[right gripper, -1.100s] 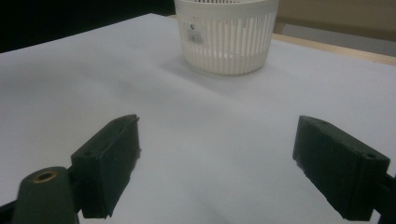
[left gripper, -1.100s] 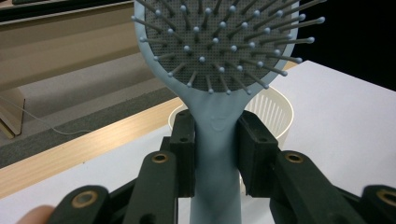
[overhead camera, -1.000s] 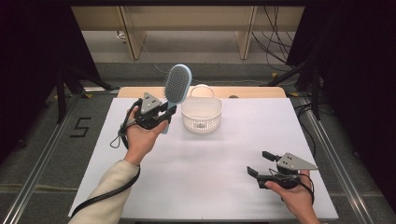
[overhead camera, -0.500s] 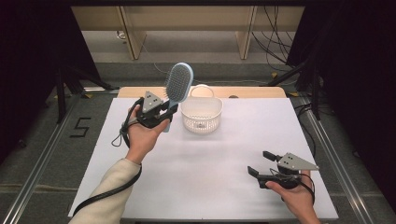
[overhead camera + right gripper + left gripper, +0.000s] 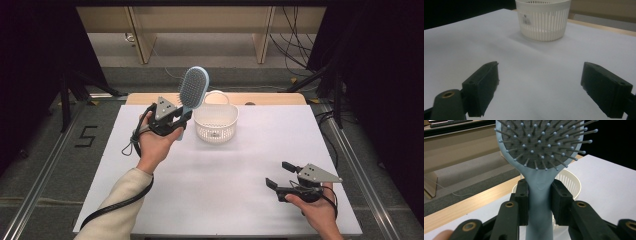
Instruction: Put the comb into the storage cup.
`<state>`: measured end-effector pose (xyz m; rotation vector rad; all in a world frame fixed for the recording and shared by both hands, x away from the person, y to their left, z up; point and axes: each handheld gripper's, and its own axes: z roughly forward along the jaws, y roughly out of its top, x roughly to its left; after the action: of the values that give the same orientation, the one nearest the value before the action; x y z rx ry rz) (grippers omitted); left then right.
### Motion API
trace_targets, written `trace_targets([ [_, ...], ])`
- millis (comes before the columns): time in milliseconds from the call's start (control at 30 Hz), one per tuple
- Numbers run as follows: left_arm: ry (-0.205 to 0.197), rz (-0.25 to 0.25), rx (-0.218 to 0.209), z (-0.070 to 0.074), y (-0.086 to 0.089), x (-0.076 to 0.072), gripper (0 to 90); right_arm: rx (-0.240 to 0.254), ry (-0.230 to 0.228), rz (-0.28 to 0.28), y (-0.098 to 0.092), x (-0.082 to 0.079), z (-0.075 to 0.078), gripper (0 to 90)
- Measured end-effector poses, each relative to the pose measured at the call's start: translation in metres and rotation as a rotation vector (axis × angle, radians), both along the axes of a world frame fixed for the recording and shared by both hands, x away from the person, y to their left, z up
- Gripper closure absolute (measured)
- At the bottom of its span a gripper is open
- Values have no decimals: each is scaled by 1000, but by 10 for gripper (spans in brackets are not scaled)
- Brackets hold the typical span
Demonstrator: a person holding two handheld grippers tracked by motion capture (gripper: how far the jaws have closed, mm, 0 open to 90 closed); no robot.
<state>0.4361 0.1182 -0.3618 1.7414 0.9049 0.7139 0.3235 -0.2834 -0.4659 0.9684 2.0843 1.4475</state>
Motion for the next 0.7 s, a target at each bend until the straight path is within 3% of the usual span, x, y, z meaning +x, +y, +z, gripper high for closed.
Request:
trace_targets([
  [700, -12, -3, 7, -2, -4, 5, 699, 1, 0, 0, 0, 0, 0, 157],
])
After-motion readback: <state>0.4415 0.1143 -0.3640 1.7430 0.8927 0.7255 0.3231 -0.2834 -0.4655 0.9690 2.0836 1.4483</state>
